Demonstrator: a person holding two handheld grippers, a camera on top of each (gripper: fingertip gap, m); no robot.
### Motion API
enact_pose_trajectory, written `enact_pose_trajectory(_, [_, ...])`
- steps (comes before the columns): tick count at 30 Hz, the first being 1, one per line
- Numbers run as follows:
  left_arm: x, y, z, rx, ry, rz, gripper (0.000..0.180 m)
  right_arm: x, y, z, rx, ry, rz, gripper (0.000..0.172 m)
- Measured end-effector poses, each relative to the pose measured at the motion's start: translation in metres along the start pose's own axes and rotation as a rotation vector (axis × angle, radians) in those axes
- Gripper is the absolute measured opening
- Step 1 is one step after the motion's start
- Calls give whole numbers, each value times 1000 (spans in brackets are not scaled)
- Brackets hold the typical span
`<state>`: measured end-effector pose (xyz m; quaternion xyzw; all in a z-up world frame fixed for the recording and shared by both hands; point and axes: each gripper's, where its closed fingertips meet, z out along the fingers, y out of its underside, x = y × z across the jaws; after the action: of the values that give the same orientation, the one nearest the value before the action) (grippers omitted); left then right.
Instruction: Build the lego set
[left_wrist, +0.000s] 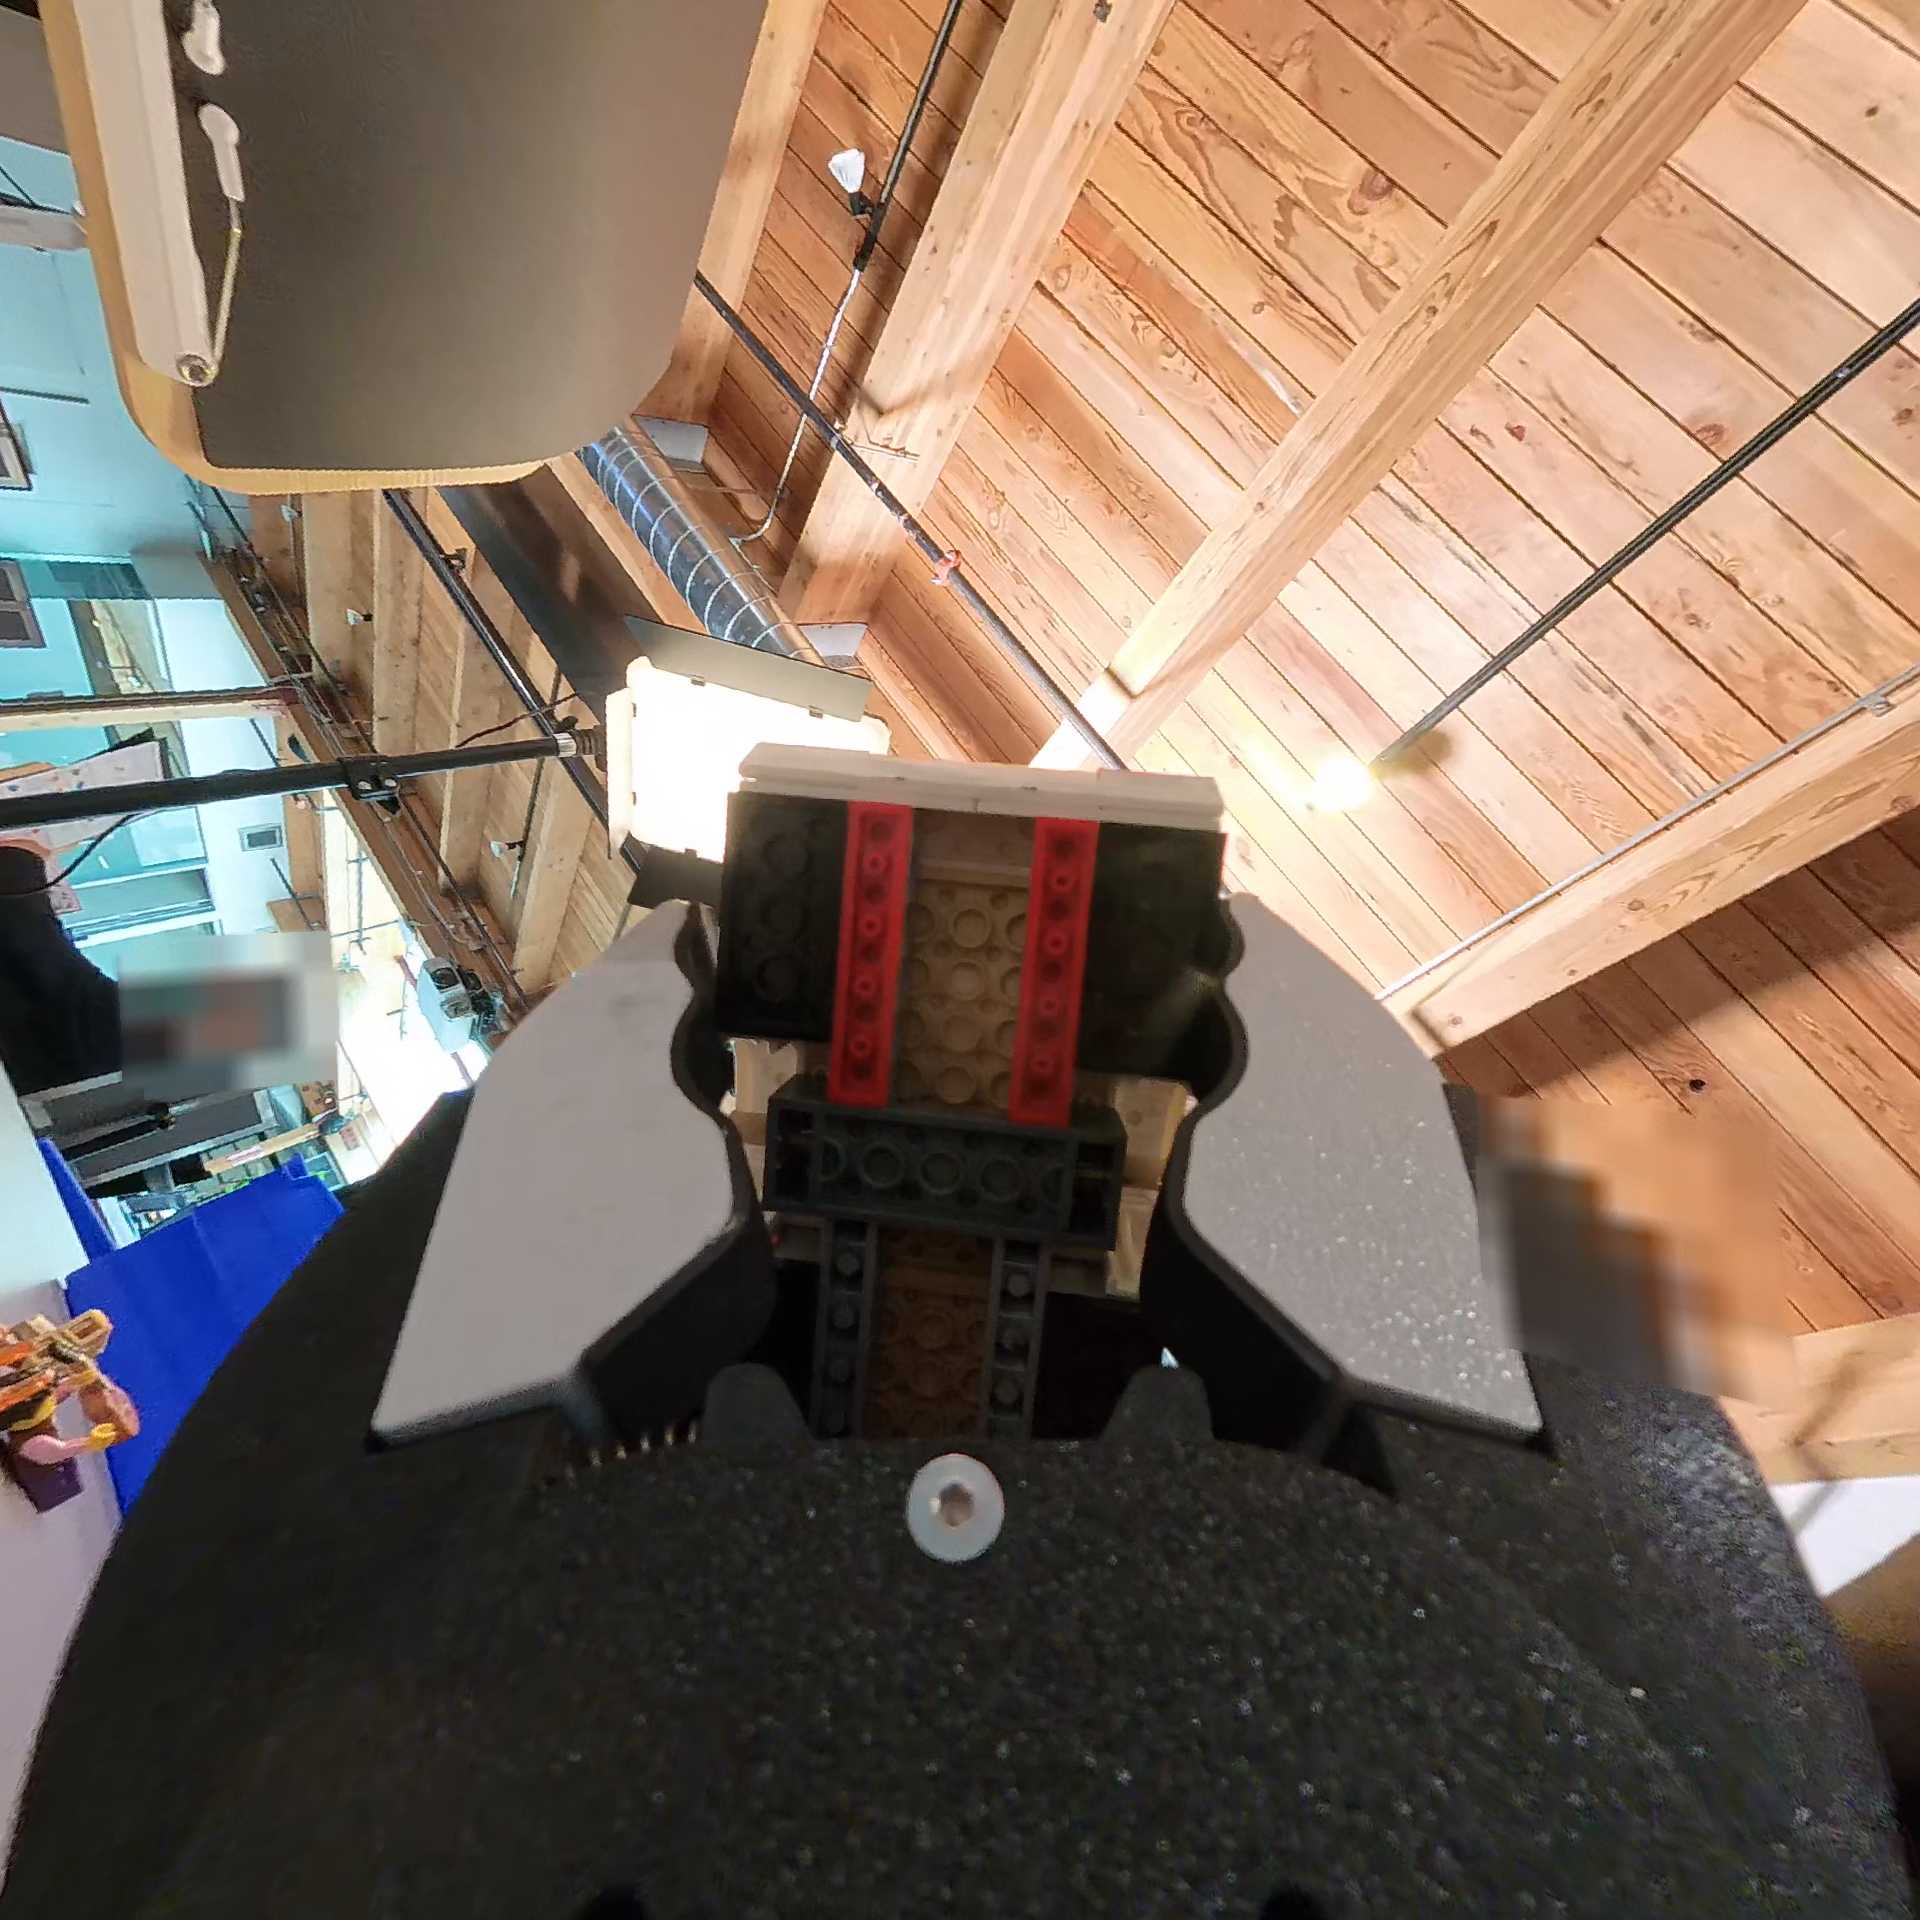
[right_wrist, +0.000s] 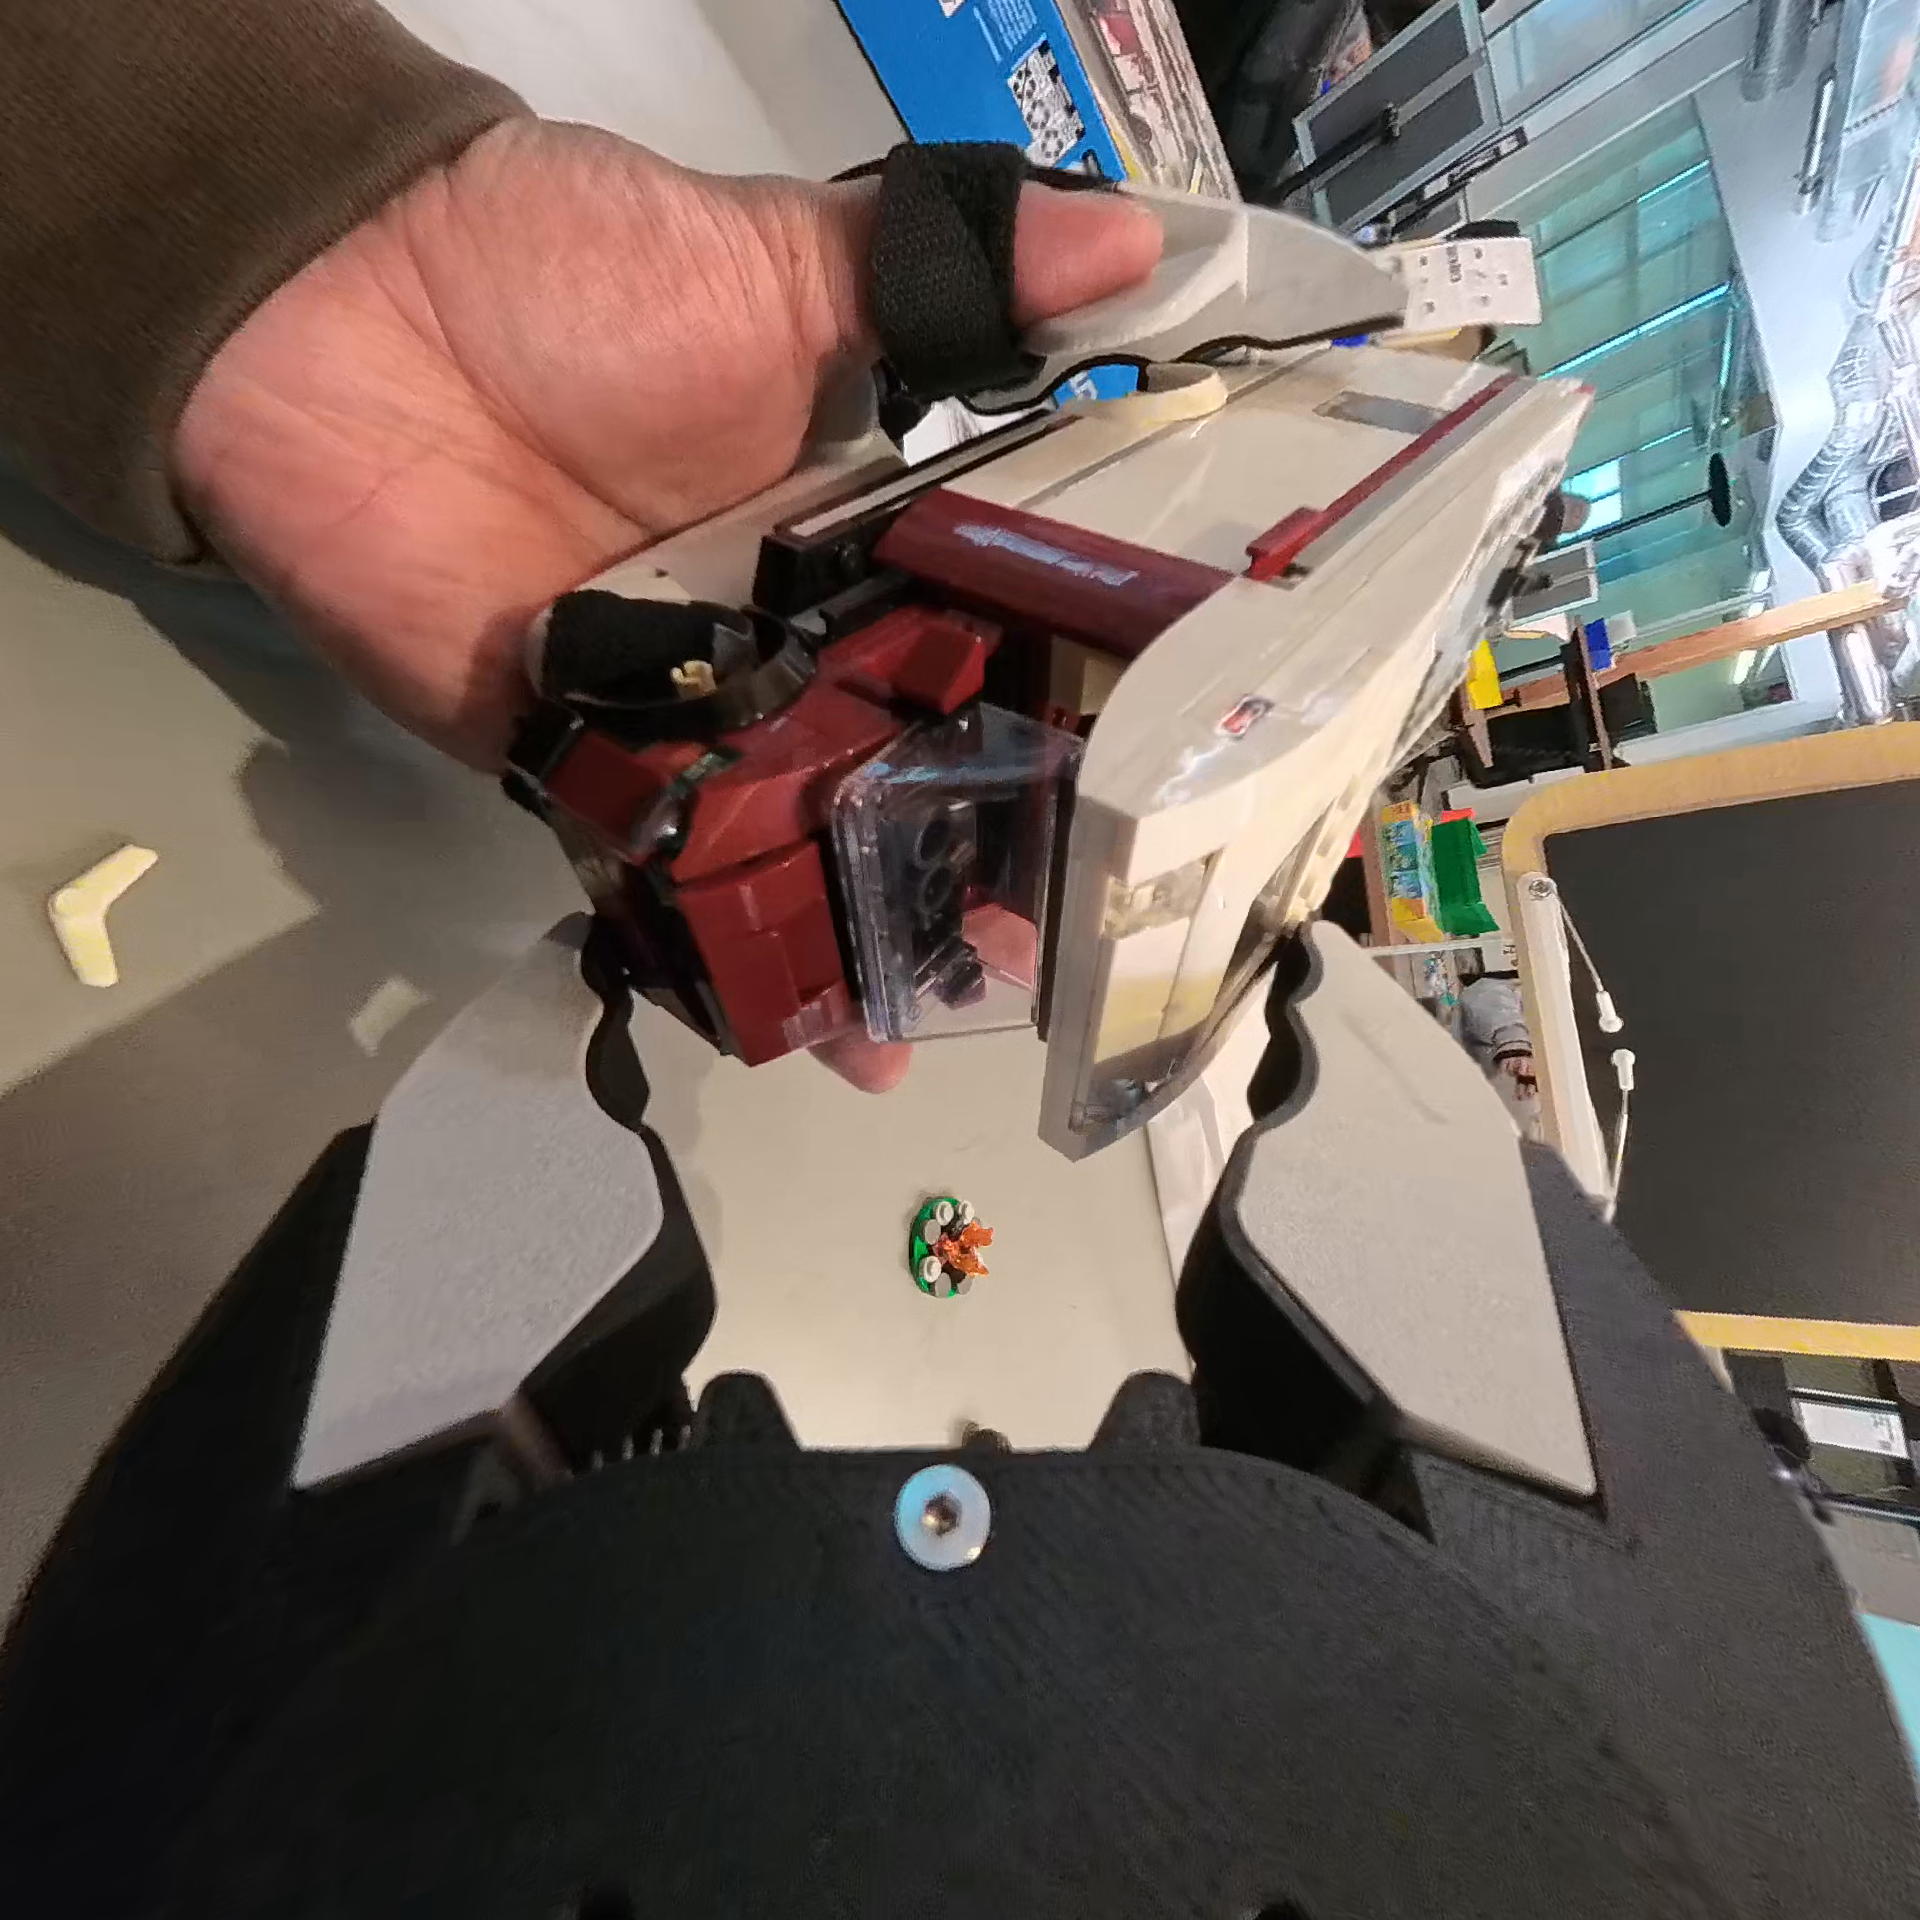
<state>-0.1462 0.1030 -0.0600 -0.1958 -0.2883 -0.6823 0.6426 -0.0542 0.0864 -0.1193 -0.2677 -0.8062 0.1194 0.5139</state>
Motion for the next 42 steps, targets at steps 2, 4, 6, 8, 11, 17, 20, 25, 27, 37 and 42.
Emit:
enact_pose_trajectory(2, [-2, -2, 0, 3, -16, 3, 90, 0, 2, 2, -6, -9, 18, 117])
enact_pose_trajectory(4, [-7, -5, -1, 7, -50, 13, 89, -1, 5, 5, -6, -22, 55, 117])
enact_pose_trajectory(6, [-11, -7, 0, 6, -74, 7, 89, -1, 7, 8, -2, -20, 75, 118])
enact_pose_trajectory(8, [-15, -7, 1, -1, -88, -44, 89, -1, 8, 7, 3, -5, 57, 119])
enact_pose_trajectory(11, [-18, -9, -1, 24, -113, -78, 89, -1, 10, 2, 6, -10, 27, 119])
enact_pose_trajectory(17, [-32, -2, -5, -13, -211, -108, 89, -2, -1, -4, 71, -105, -13, 132])
enact_pose_trajectory(20, [-34, 5, -5, -46, -228, -136, 89, -7, -1, -1, 71, -173, -36, 134])
enact_pose_trajectory(25, [-36, 5, -7, -45, -276, -106, 89, -6, 4, 3, 40, -183, -74, 126])
enact_pose_trajectory(27, [-40, 4, -12, -25, -307, -105, 89, -8, 8, 4, 23, -195, -71, 123])
enact_pose_trajectory(37, [-37, 1, -15, 22, -293, -128, 89, -9, 3, 8, 4, -174, -51, 126])
enact_pose_trajectory(42, [-38, -2, -16, 20, -300, -118, 89, -11, 3, 11, 0, -174, -47, 126])
